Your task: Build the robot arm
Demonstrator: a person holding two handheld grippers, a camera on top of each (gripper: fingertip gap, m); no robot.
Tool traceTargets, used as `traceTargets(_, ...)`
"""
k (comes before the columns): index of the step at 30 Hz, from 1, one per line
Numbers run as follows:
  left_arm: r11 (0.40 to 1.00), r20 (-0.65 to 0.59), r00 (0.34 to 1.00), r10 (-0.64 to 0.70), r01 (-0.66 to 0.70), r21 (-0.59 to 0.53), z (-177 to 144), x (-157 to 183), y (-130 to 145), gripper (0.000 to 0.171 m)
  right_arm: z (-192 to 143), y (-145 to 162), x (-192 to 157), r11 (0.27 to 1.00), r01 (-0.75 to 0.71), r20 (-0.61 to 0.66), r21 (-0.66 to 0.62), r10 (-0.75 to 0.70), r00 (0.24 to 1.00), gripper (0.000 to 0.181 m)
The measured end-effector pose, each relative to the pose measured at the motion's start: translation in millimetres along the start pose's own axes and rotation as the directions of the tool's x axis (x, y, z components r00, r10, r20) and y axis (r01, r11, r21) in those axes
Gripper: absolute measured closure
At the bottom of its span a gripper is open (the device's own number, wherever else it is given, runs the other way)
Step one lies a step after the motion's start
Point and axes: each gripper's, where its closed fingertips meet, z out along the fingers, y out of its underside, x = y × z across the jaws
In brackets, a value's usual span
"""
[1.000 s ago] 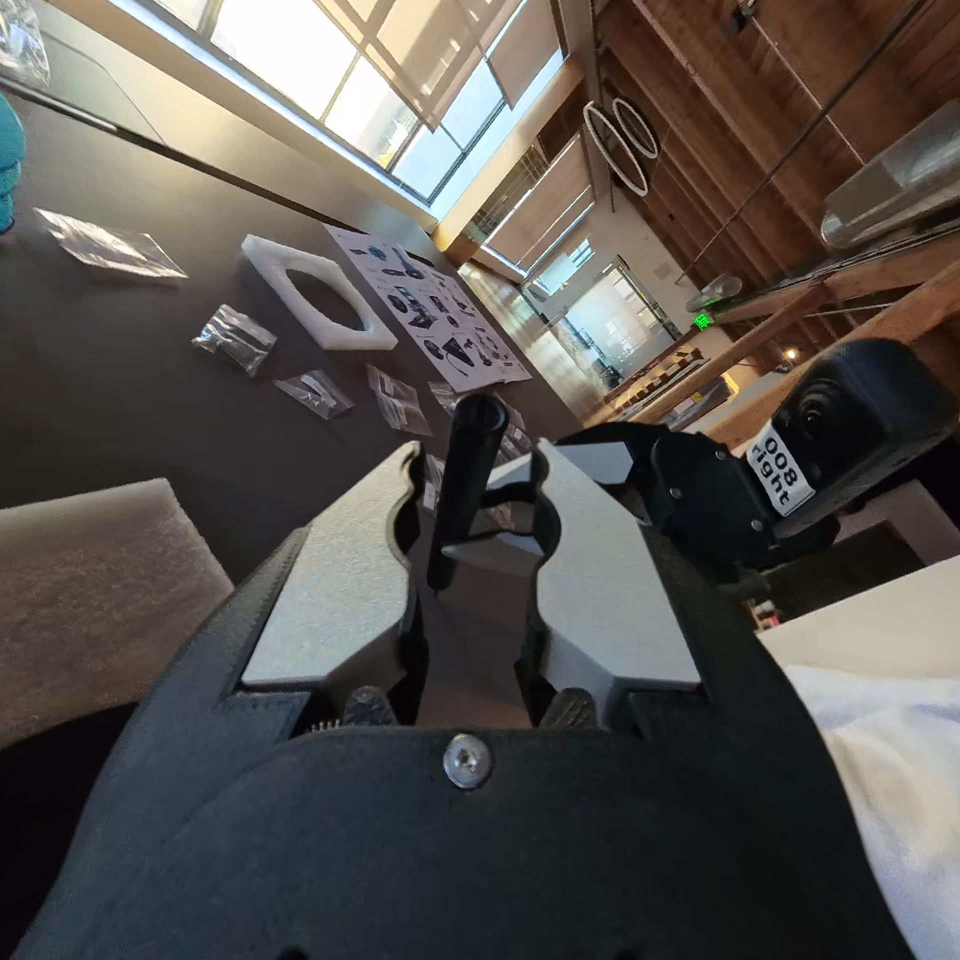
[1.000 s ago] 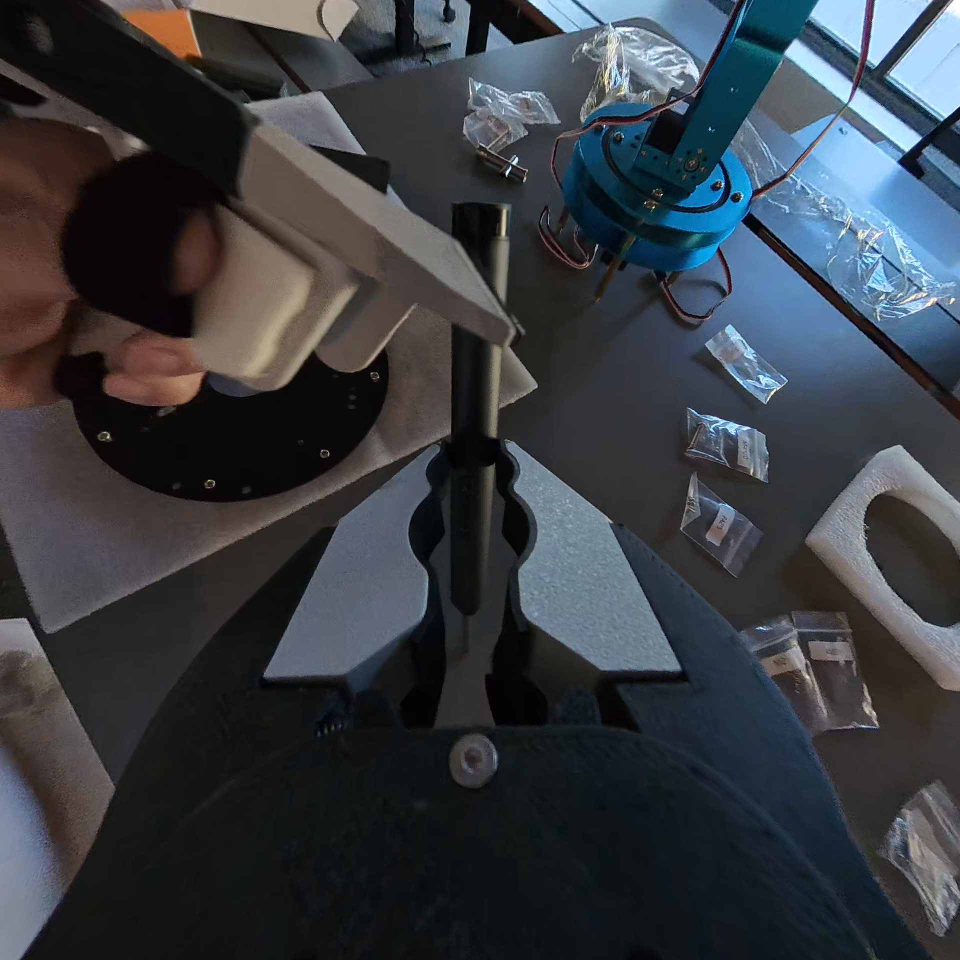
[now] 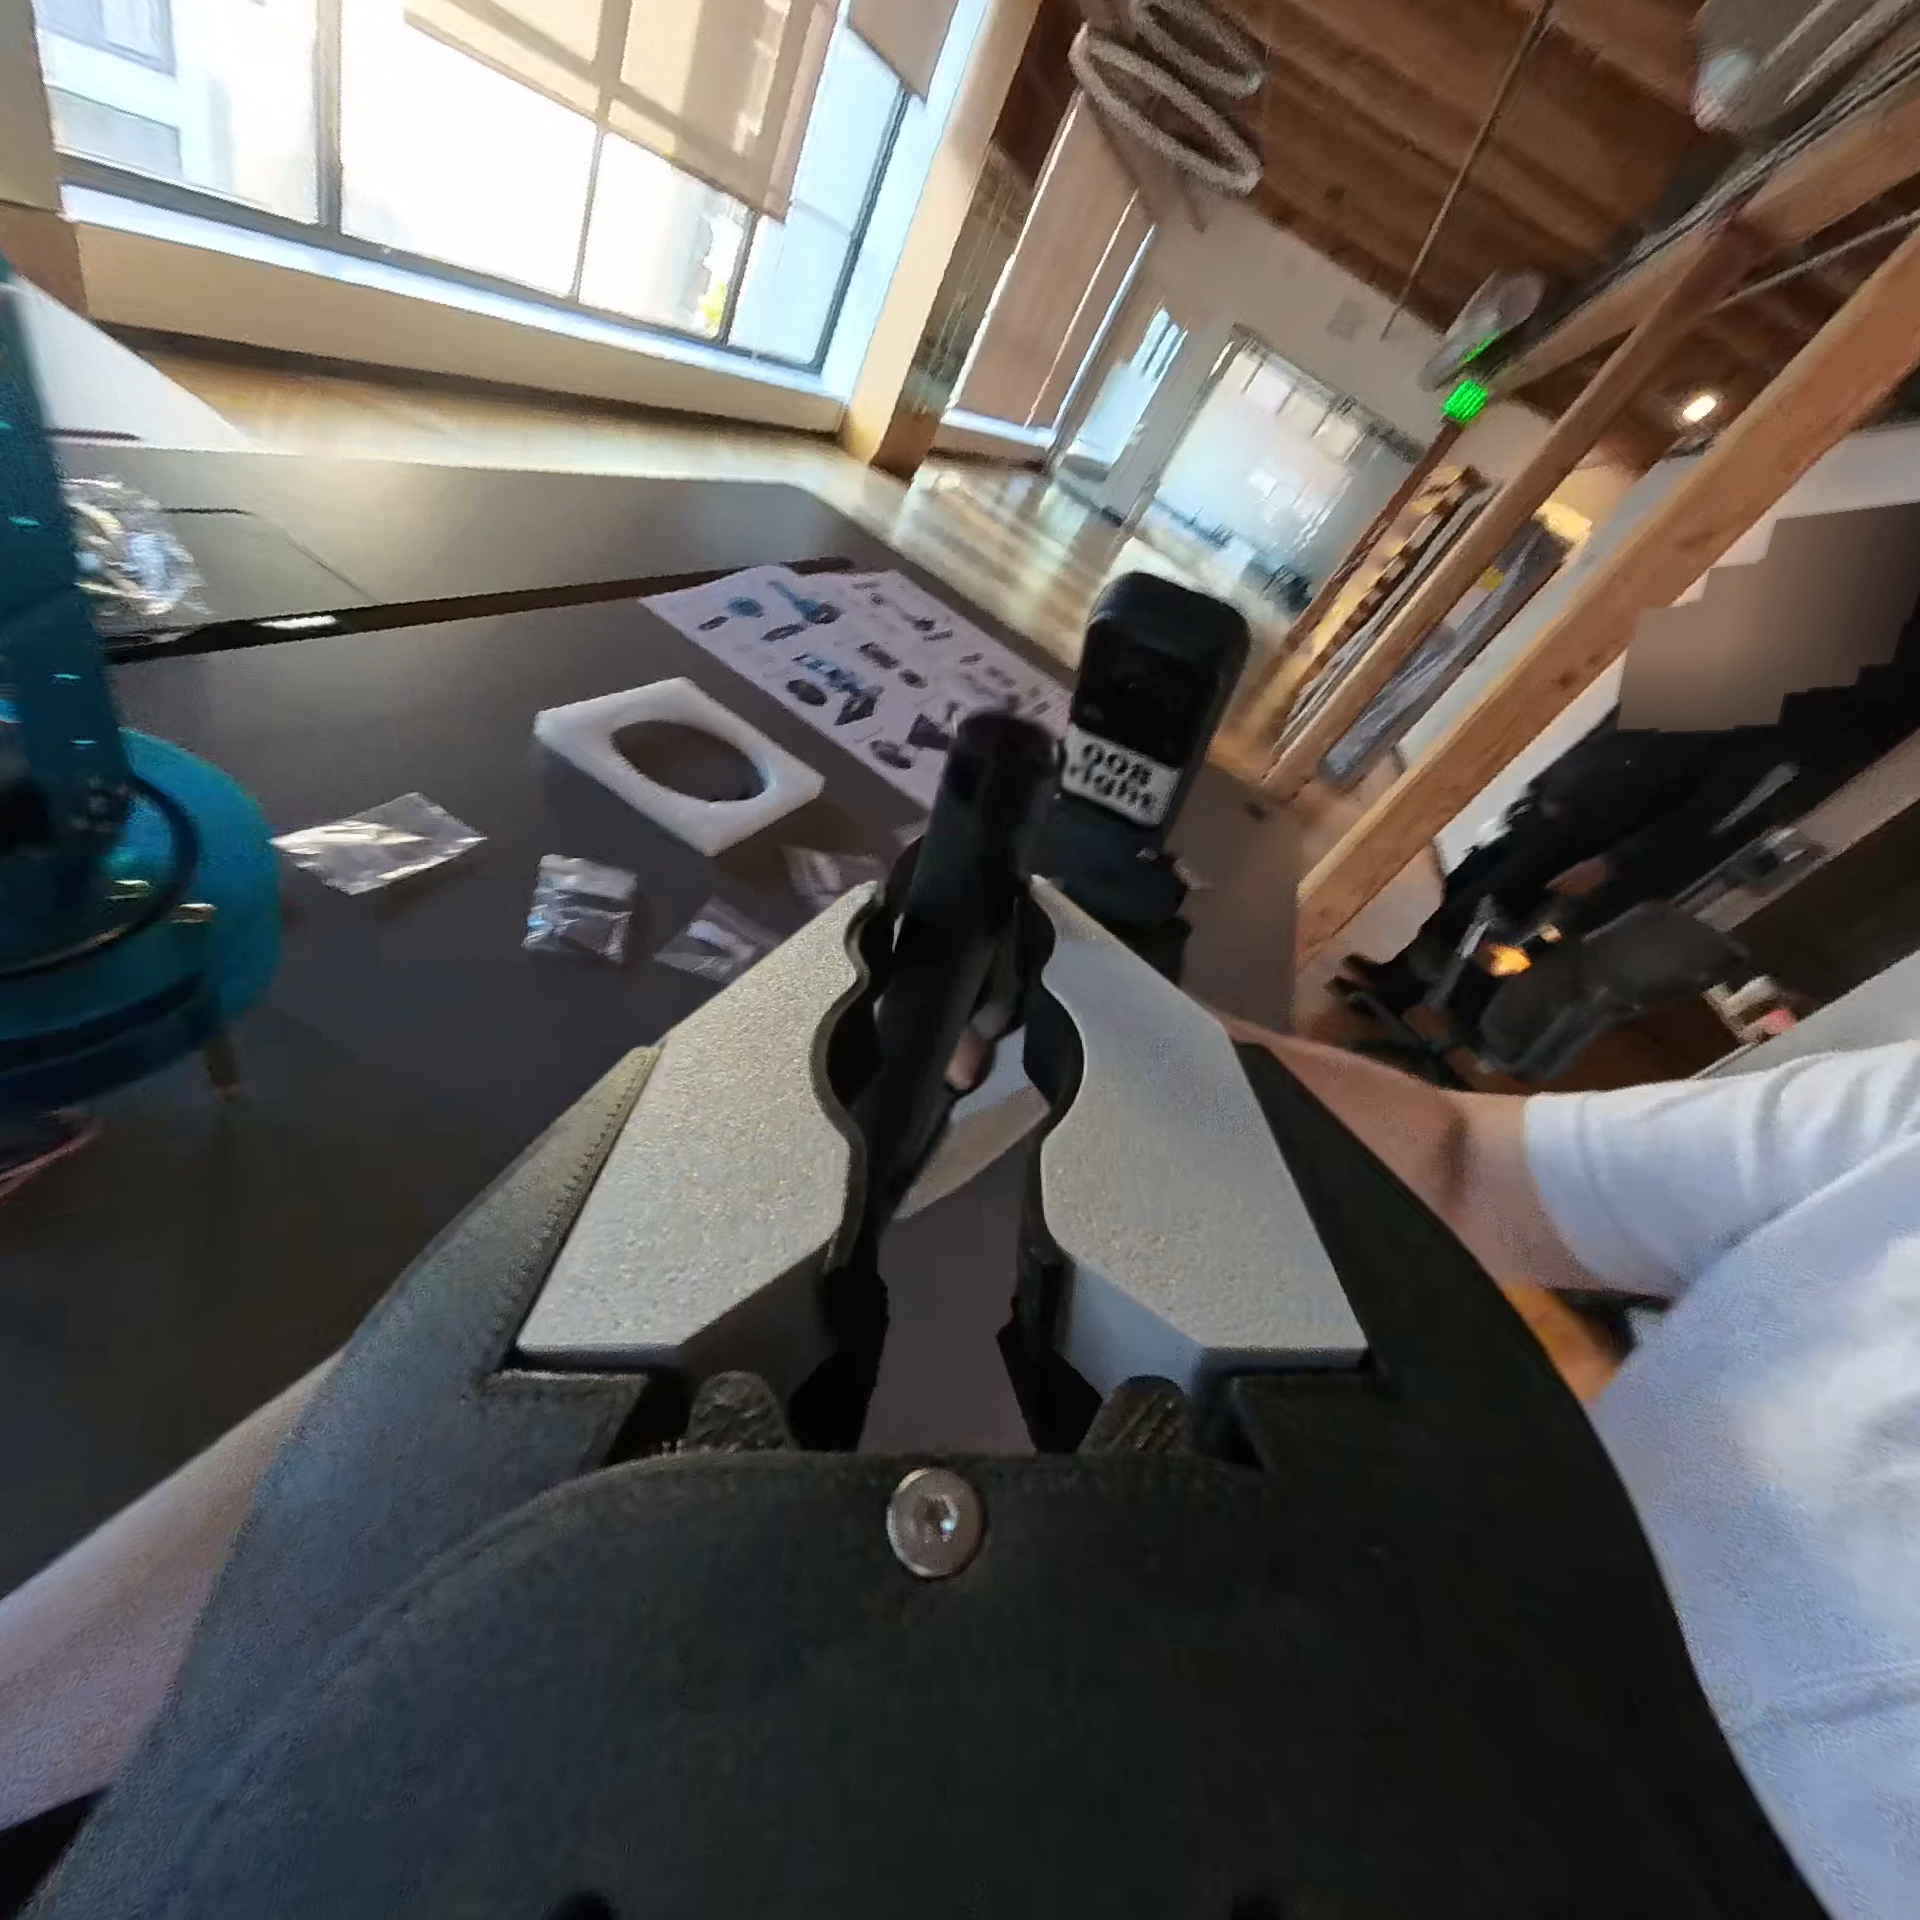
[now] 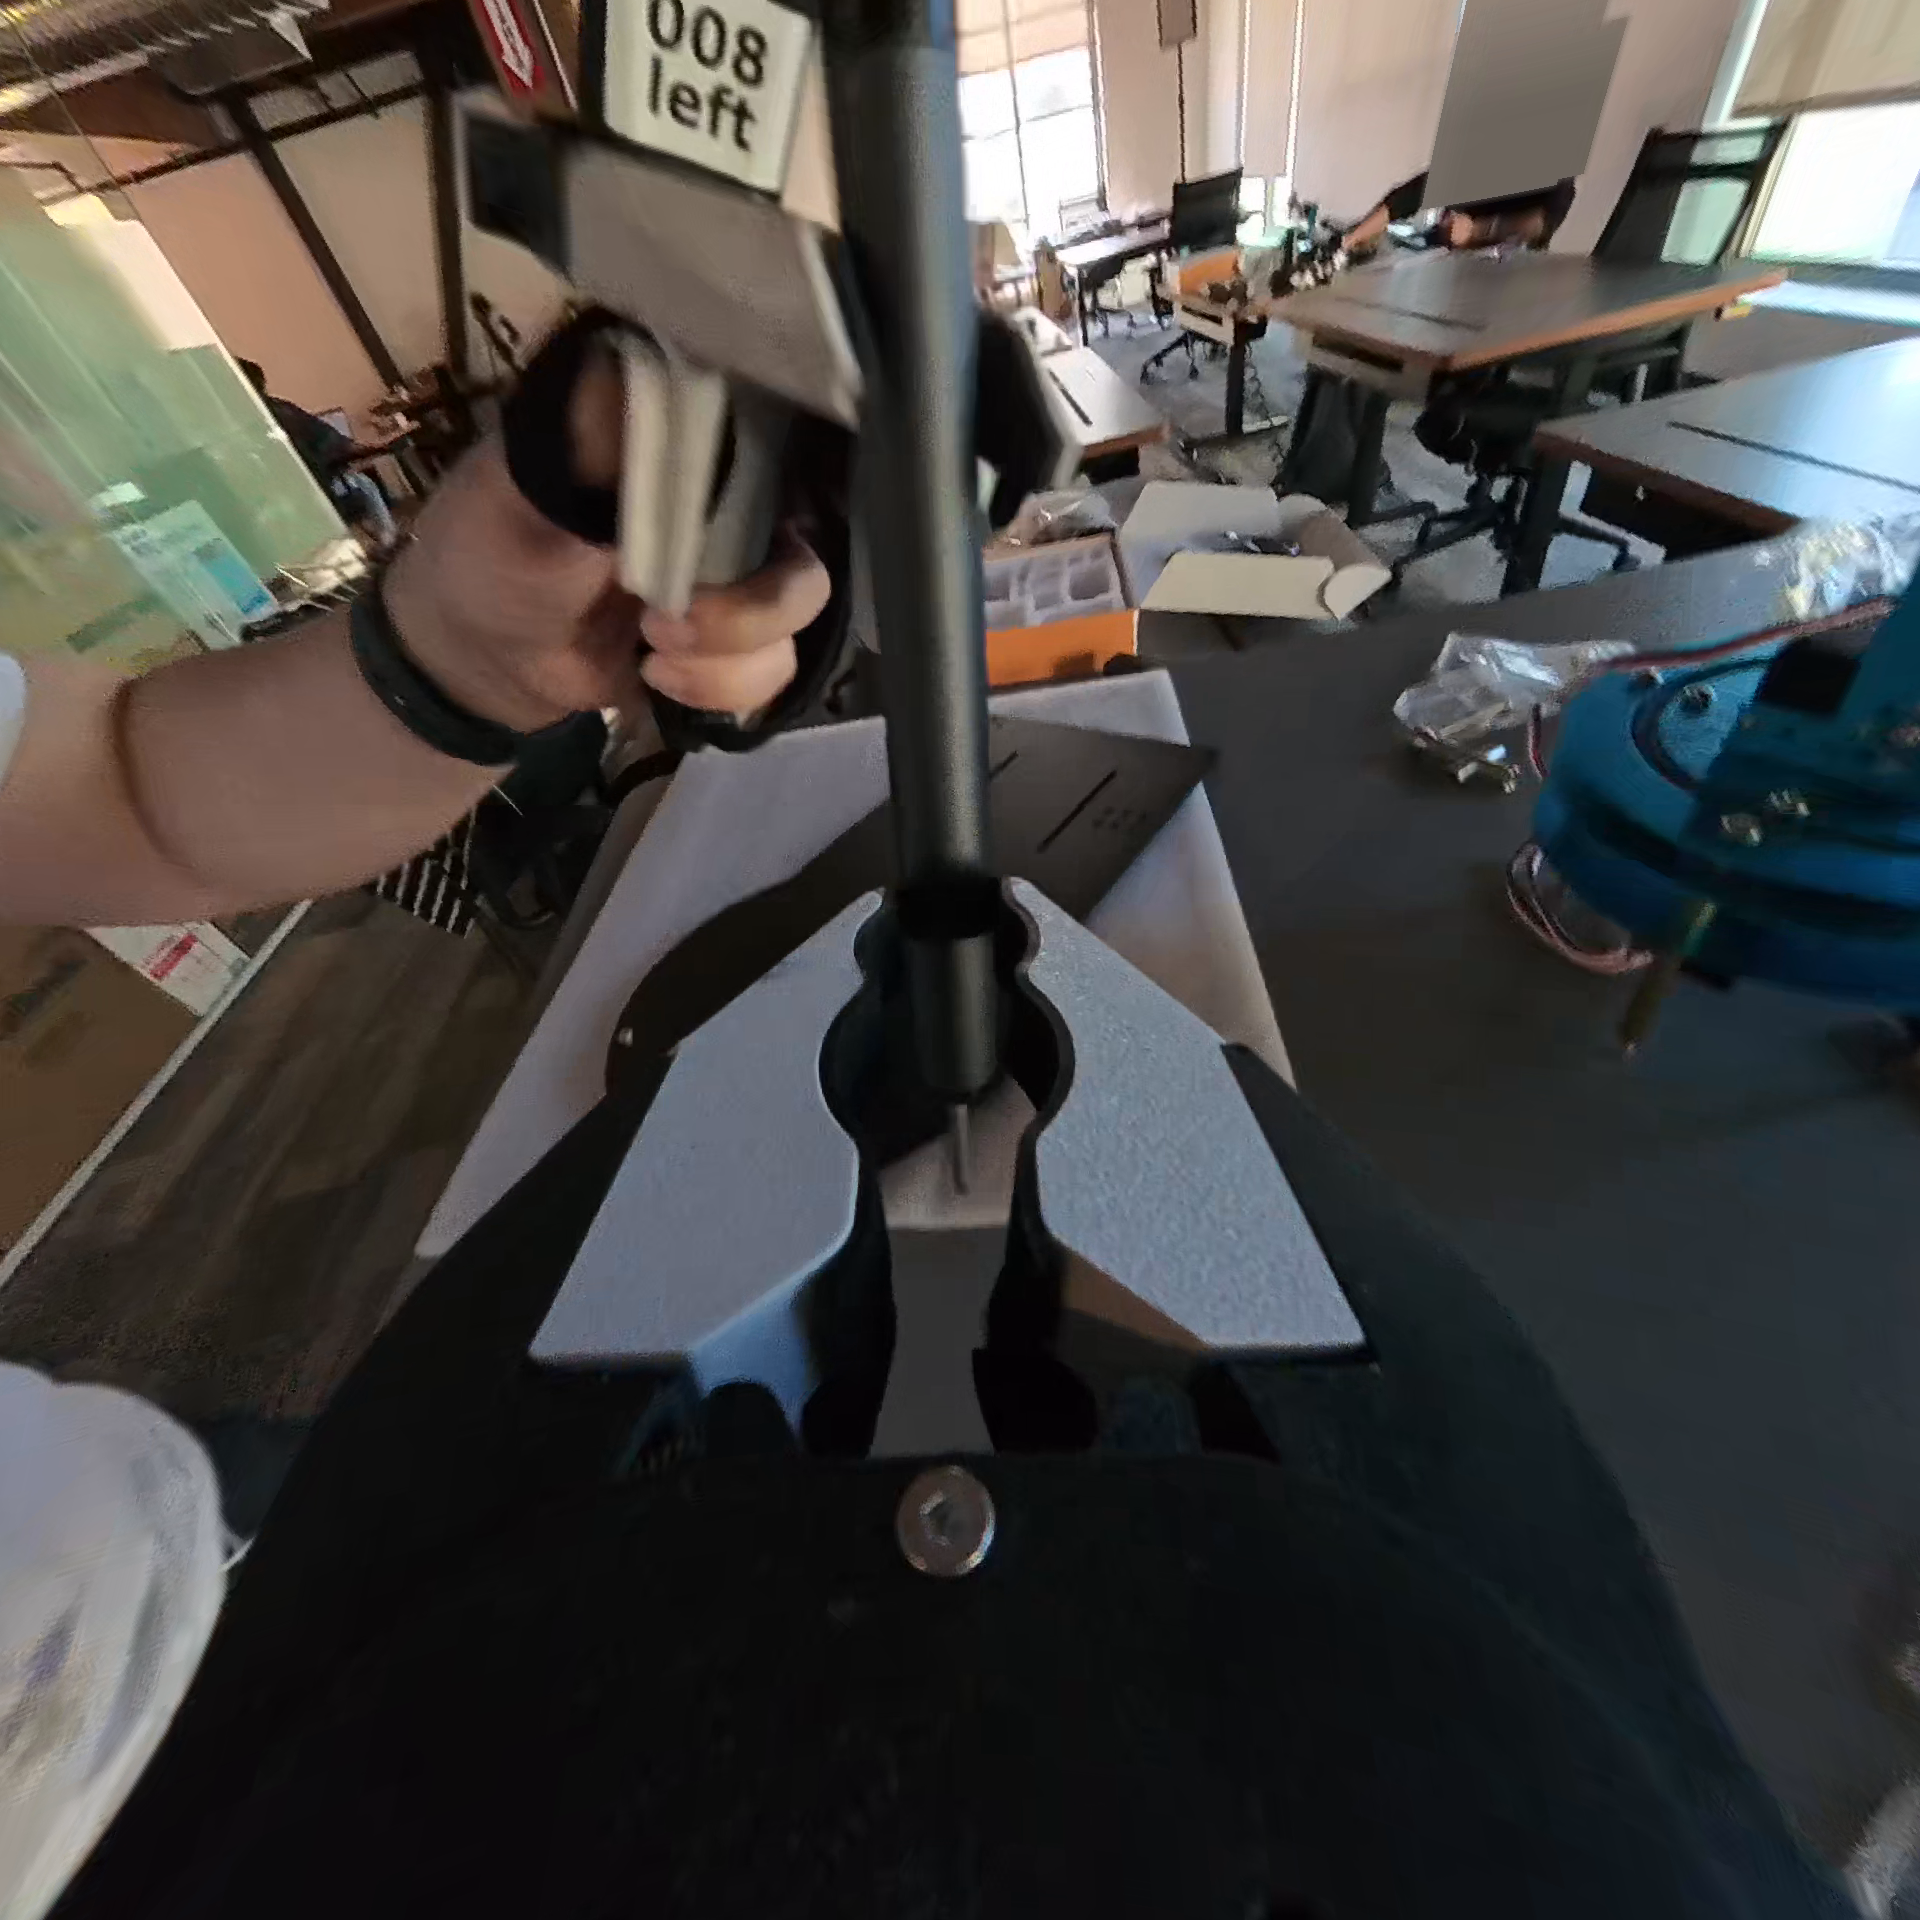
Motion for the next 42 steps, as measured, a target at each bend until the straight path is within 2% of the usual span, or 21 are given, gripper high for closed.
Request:
traceTargets(2,0.998,0.025,0.999,0.045,-0.044,-0.042,-1.7,-12.9,2.6,0.153,13.8,-6.9,0.7,1.000,-0.004,0.037,0.020,0.003,0.999,0.167)
traceTargets(4,0.994,0.034,0.995,0.092,-0.090,-0.069,-5.5,-20.6,1.0,0.153,26.7,-9.5,7.2,0.999,0.017,0.021,0.027,-0.018,1.000,0.167)
traceTargets(7,0.974,0.034,0.979,0.203,-0.198,-0.110,-15.8,-22.4,-4.4,0.155,37.6,-19.3,6.3,0.995,0.019,0.037,0.103,-0.023,0.999,0.166)
traceTargets(9,0.957,0.007,0.962,0.273,-0.271,-0.108,-22.3,-19.9,-4.7,0.156,39.8,-20.3,5.2,0.990,0.033,0.026,0.136,-0.037,0.999,0.166)
traceTargets(12,0.936,-0.053,0.938,0.341,-0.345,-0.075,-28.8,-16.8,3.5,0.156,40.3,-12.7,4.0,0.989,0.086,-0.007,0.121,-0.086,0.996,0.166)
traceTargets(14,0.923,-0.097,0.922,0.376,-0.381,-0.048,-31.5,-15.4,10.5,0.156,42.0,-6.3,1.6,0.991,0.063,-0.004,0.117,-0.063,0.998,0.166)
traceTargets(19,0.926,-0.177,0.911,0.371,-0.378,-0.005,-34.0,-17.8,24.0,0.156,47.7,7.1,2.5,0.990,0.134,-0.057,0.053,-0.131,0.990,0.167)
traceTargets(24,0.924,-0.170,0.908,0.383,-0.379,0.057,-44.0,-8.7,16.8,0.156,50.7,-2.7,-6.5,0.982,0.164,-0.065,0.092,-0.159,0.985,0.166)
traceTargets(29,0.911,-0.147,0.899,0.412,-0.411,0.038,-39.4,-14.1,30.1,0.156,55.3,11.6,-2.1,0.984,0.175,-0.077,0.026,-0.173,0.982,0.166)
traceTargets(42,0.926,-0.153,0.913,0.378,-0.369,0.085,-40.5,-18.7,28.6,0.156,56.9,12.7,1.1,0.978,0.208,-0.111,-0.006,-0.207,0.972,0.166)
